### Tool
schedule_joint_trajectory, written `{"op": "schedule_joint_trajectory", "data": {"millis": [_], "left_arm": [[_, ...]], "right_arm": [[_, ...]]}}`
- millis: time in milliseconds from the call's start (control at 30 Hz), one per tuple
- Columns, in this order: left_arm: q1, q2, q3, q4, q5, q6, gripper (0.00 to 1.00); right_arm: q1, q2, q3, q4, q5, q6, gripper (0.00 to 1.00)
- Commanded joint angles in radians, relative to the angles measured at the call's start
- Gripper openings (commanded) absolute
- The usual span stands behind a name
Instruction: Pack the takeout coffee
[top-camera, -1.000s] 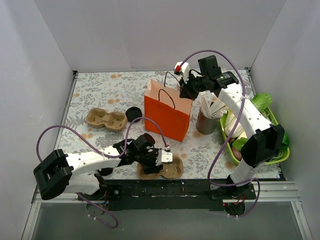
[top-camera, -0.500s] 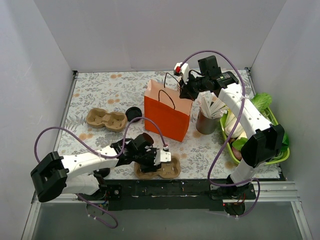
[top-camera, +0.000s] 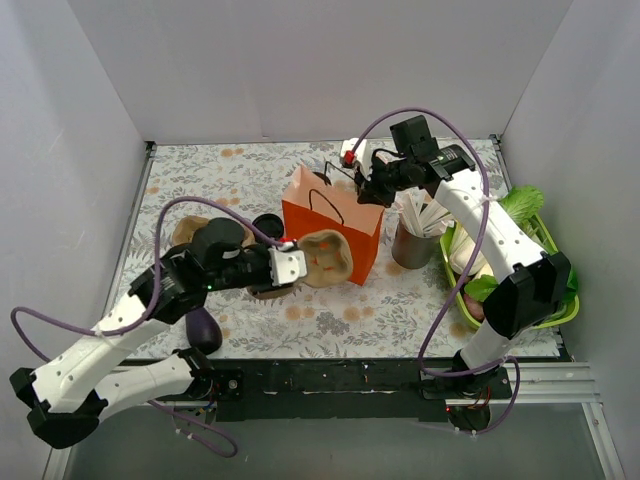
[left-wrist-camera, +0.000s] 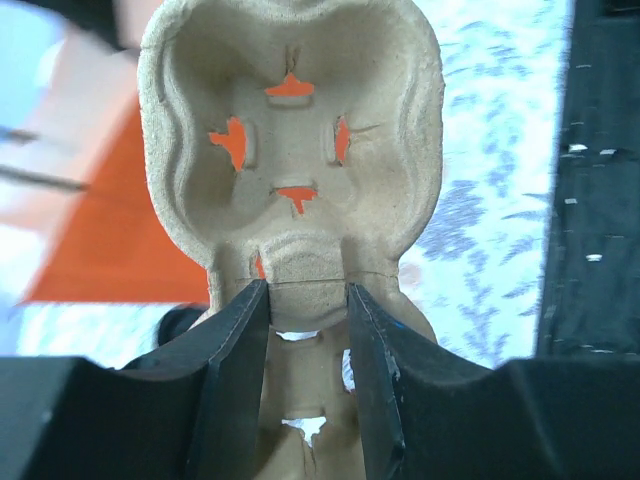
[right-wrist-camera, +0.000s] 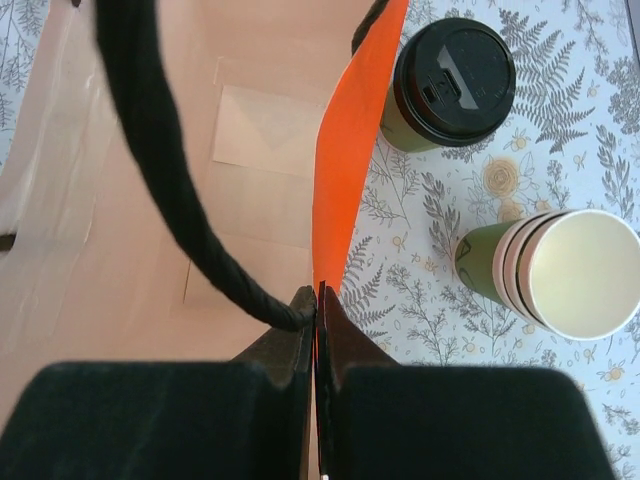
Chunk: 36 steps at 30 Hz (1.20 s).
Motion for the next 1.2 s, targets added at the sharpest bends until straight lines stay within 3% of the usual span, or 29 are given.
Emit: {"op": "schedule_joint_trajectory", "data": {"millis": [0, 167, 233, 333, 433, 500, 533, 567, 667, 833, 1167], "left_arm": [[0.051, -0.062, 0.185, -0.206, -0.166, 0.027, 0.00], [0.176, 0.012, 0.495, -0.198, -0.235, -0.017, 0.00], [0.221, 0.078, 0.652, -0.152, -0.208, -0.029, 0.00], [0.232, 0.164, 0.758, -0.074, -0.171, -0.071, 0.00], [0.232, 0.158, 0.703, 0.080, -0.082, -0.149, 0.00], [0.232, 0.123, 0.564, 0.183, -0.039, -0.207, 0.00], [0.232, 0.071, 0.501, 0.328, -0.025, -0.264, 0.00], [0.232, 0.043, 0.345, 0.419, -0.028, -0.295, 0.00], [0.232, 0.004, 0.207, 0.653, -0.036, -0.355, 0.00], [0.232, 0.056, 0.235, 0.644, -0.025, -0.362, 0.00], [0.232, 0.078, 0.132, 0.669, 0.067, -0.324, 0.00]], "right_arm": [[0.044, -0.064, 0.027, -0.048, 0.018, -0.058, 0.01], [0.067, -0.051, 0.090, -0.056, 0.029, -0.030, 0.01], [0.077, -0.055, 0.078, -0.053, 0.029, -0.027, 0.01], [0.100, -0.069, 0.050, -0.049, 0.030, -0.015, 0.01], [0.107, -0.080, 0.039, -0.068, 0.012, -0.007, 0.01], [0.107, -0.081, 0.031, -0.062, 0.015, 0.016, 0.01], [0.107, -0.080, 0.041, -0.063, 0.011, 0.037, 0.01], [0.107, -0.074, 0.047, -0.063, 0.004, 0.051, 0.01], [0.106, -0.064, 0.064, -0.037, -0.019, 0.094, 0.01], [0.113, -0.069, 0.076, 0.006, -0.045, 0.114, 0.01], [0.114, -0.038, 0.148, 0.023, -0.078, 0.163, 0.01]]}}
